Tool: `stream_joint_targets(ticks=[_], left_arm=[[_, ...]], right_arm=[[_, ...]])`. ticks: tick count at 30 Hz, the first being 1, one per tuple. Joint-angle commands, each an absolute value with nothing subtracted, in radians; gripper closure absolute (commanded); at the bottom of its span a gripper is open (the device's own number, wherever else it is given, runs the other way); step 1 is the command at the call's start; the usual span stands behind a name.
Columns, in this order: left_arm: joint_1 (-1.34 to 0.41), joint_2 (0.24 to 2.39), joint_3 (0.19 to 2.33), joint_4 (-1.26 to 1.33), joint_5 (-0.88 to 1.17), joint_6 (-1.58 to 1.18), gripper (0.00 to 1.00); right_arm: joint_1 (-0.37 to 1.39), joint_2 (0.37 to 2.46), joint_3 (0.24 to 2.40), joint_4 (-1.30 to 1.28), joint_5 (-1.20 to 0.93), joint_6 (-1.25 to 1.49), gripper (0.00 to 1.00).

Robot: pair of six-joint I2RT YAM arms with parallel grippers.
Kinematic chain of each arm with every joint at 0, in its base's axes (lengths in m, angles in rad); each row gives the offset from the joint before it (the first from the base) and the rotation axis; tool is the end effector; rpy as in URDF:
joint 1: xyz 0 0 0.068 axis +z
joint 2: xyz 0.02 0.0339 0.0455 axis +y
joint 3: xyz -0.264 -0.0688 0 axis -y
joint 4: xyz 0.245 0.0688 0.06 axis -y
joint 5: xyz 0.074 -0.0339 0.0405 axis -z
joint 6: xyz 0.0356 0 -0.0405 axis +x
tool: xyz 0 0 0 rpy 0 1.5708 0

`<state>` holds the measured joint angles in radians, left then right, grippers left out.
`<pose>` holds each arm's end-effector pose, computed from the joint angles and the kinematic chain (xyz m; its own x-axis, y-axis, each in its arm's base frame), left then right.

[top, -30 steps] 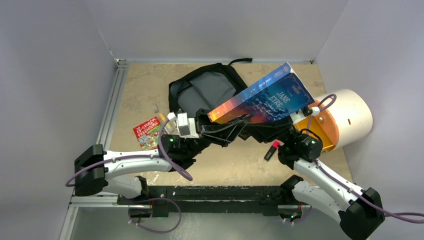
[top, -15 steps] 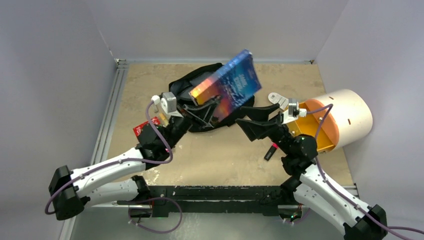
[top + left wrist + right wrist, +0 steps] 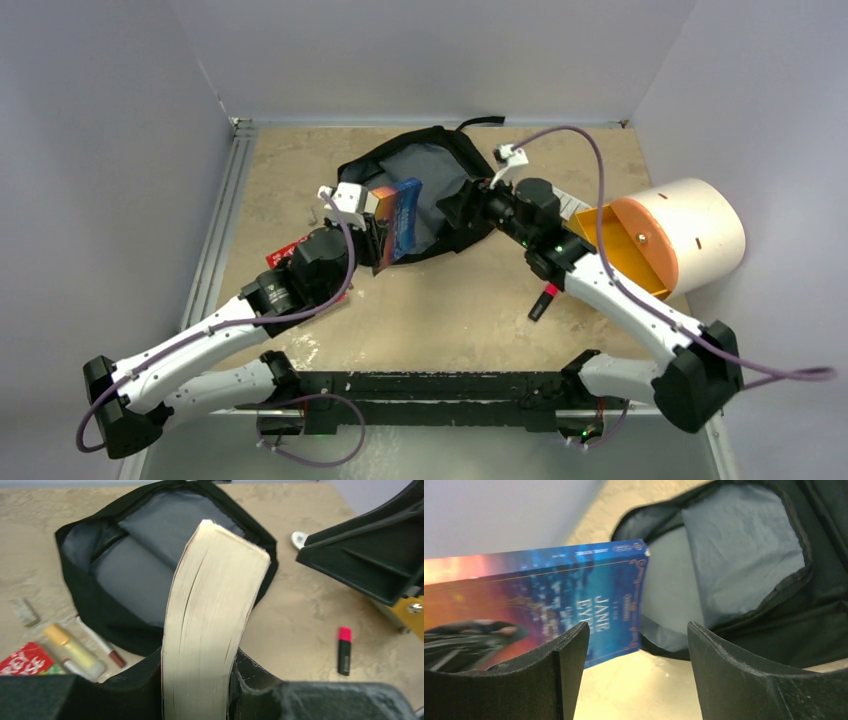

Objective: Pack the student bag
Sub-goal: Pick up the book from the center of the board, then place the book in the student bag.

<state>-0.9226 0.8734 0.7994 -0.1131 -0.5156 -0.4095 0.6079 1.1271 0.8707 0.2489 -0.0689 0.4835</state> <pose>0.1362 -0.1507 0.3381 -0.2627 -0.2269 -0.9378 0.3232 0.8951 -0.3071 0.2189 0.1553 0.3470 -0.2966 0.3586 -0.8851 -0.5516 0.6922 0.4653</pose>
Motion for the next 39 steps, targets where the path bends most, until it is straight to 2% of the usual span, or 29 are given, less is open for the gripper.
stream_joint_targets(ticks=[1, 6, 13, 18, 22, 30, 39], left_arm=[[-0.886, 0.896, 1.016, -0.160, -0.573, -0.399, 1.00], [-0.767, 0.965, 1.078, -0.179, -0.492, -0.361, 1.00], [-0.459, 1.091, 1.208, -0.297, -0.224, -0.426, 1.00], [-0.351, 1.097, 1.259, -0.346, -0.214, -0.458, 1.00], [-0.317, 1.053, 1.254, -0.356, -0.228, -0.466, 1.00], [-0.314, 1.011, 1.239, -0.374, -0.201, -0.466, 1.00], [-0.313, 0.978, 1.229, -0.376, -0.198, -0.483, 1.00]], right_arm=[[0.609, 1.249, 1.021, 0.105, -0.018, 0.356, 0.27], [0.614, 1.385, 1.117, 0.101, -0.010, 0.289, 0.27], [0.639, 1.589, 1.291, 0.054, 0.043, 0.178, 0.26], [0.694, 1.711, 1.376, 0.079, 0.114, 0.041, 0.23], [0.745, 1.820, 1.450, 0.087, 0.215, -0.062, 0.18], [0.792, 2.070, 1.635, -0.026, 0.500, -0.149, 0.16], [0.796, 2.181, 1.668, -0.047, 0.651, -0.214, 0.17]])
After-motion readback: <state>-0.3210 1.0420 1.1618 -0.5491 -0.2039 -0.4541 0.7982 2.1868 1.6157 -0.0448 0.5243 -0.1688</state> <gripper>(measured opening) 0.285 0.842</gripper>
